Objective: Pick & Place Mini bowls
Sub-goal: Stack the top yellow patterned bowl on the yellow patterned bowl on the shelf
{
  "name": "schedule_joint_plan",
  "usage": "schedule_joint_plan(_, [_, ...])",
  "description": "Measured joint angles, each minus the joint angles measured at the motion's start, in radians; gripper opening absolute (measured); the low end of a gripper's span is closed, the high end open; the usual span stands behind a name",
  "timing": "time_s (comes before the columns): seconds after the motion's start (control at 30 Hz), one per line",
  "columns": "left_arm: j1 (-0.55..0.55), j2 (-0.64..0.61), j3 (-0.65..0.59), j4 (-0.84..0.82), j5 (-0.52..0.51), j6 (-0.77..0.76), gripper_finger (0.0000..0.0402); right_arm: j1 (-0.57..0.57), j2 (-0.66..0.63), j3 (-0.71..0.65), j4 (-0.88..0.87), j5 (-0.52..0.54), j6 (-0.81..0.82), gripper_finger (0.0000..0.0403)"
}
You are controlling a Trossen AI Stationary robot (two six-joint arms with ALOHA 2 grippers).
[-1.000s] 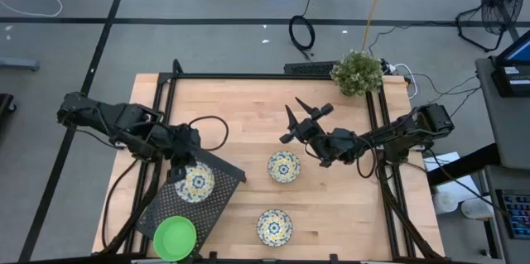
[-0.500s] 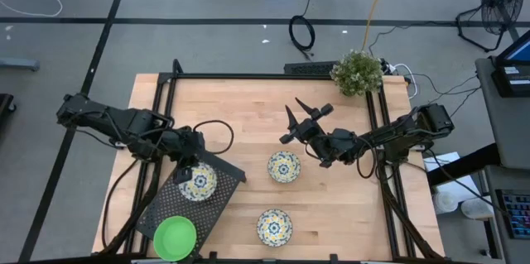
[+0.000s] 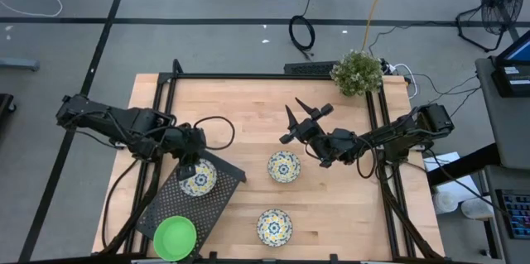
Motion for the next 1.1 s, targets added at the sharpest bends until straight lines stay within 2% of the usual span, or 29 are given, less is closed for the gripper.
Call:
schedule_joint_plan(0.27, [0.0, -0.003, 0.039, 0.0, 0.004, 0.069, 0.0165, 0.0, 0.0, 0.0, -0.012, 0.0, 0.032, 0.016])
schedule_joint_plan(0.4, [0.0, -0.004, 0.085, 0.001, -0.043, 0.122, 0.0171, 0.001, 0.0, 0.0, -0.015, 0.0, 0.038, 0.016])
schedule_joint_plan(0.53, [0.001, -0.029, 0.125, 0.015, -0.142, 0.197, 0.0172, 0.018, 0.0, 0.003, -0.02, 0.034, 0.053, 0.016])
schedule_joint_plan(0.7, [0.001, -0.139, 0.112, 0.154, -0.337, 0.306, 0.0172, 0.064, 0.0, 0.087, -0.159, 0.235, 0.046, 0.0156])
schedule_joint_plan(0.77, [0.002, -0.202, 0.079, 0.225, -0.382, 0.347, 0.0172, 0.092, 0.0, 0.113, -0.237, 0.256, 0.071, 0.0156])
schedule_joint_plan(0.83, [0.01, -0.27, 0.027, 0.31, -0.406, 0.375, 0.0173, 0.117, 0.0, 0.129, -0.313, 0.193, 0.136, 0.0155])
schedule_joint_plan(1.0, [0.053, -0.43, -0.191, 0.612, -0.391, 0.488, 0.0173, 0.145, 0.0, 0.173, -0.519, -0.121, 0.35, 0.0155])
schedule_joint_plan(1.1, [0.091, -0.502, -0.328, 0.739, -0.327, 0.539, 0.0173, 0.132, 0.0, 0.263, -0.846, -0.308, 0.567, 0.0155])
